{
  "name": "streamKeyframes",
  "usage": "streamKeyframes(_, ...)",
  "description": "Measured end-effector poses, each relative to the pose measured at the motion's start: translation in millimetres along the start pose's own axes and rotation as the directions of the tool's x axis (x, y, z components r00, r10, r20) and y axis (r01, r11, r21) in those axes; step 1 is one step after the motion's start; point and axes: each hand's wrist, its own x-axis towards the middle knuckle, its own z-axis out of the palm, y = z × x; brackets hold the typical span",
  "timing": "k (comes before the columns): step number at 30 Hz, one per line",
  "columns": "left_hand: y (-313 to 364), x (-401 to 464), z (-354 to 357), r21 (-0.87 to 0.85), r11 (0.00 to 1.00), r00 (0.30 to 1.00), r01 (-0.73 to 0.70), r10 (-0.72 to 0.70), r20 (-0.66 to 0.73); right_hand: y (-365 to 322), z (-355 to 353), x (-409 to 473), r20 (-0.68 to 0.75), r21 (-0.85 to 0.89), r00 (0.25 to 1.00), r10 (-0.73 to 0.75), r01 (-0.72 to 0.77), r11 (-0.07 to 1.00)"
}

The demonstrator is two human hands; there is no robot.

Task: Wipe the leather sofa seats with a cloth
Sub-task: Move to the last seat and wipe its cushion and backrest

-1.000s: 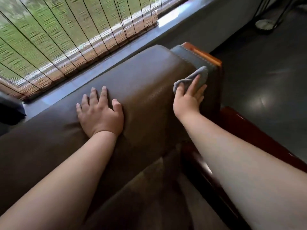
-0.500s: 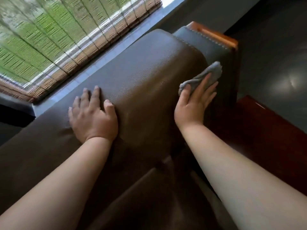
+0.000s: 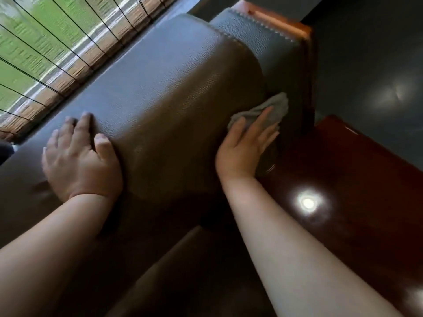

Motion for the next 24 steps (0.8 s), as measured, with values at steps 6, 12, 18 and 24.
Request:
streamKeyframes(6, 6, -2, -7, 0.016, 1.0, 0.999, 0.007, -0.008, 0.039, -19, 6, -104, 0.26, -0.038, 0.961, -0.094, 0.107, 0.993)
streamKeyframes(12, 5, -2, -6, 0.007, 1.0, 0.995, -0.012, 0.011, 0.099, -50, -11, -34, 0.173, -0.044, 0.984, -0.045, 0.053, 0.998)
streamKeyframes(18, 4, 1, -9, -0.015, 0.994, 0.985, -0.112, 0.113, 0.133, -41, 27, -109, 0.14, -0.021, 0.978, -0.155, 0.159, 0.987)
streamKeyframes(24, -1, 22, -20, -0.04, 0.825, 0.772, -0.563, 0.543, 0.331, -40, 30, -101, 0.153, -0.063, 0.981, -0.119, 0.13, 0.99)
